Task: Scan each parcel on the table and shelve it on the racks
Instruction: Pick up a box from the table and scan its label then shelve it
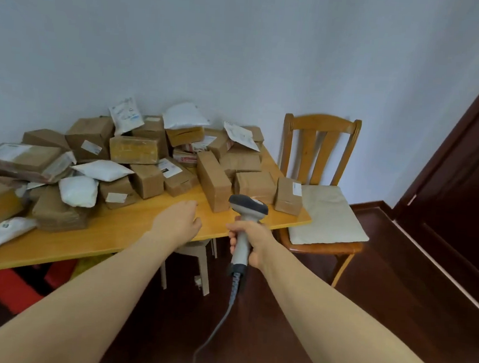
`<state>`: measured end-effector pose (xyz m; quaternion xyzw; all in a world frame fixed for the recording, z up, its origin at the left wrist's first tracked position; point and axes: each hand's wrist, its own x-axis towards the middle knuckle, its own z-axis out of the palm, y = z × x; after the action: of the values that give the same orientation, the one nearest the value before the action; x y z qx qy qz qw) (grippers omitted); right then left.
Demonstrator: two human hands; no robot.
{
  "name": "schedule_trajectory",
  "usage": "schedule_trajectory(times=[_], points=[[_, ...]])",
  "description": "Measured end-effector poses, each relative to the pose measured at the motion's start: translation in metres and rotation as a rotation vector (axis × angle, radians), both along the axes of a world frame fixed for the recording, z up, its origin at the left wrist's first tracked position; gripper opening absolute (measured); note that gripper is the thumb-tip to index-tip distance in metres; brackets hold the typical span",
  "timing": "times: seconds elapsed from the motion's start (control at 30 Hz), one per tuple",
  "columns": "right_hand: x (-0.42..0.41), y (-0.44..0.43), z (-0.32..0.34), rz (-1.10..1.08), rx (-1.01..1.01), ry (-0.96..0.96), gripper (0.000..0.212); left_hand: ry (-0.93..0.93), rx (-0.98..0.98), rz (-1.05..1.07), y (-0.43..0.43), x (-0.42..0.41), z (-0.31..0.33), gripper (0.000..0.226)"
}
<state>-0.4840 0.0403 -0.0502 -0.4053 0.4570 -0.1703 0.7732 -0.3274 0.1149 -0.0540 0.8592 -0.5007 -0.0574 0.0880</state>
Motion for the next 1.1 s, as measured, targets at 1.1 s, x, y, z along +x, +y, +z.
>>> schedule_trajectory(times=[1.1], points=[[0.122,-0.227,-0.07,-0.075,0.187,0.146,0.013,0.913,0.008,0.724,-0.267,0.123,-0.076,0.114]])
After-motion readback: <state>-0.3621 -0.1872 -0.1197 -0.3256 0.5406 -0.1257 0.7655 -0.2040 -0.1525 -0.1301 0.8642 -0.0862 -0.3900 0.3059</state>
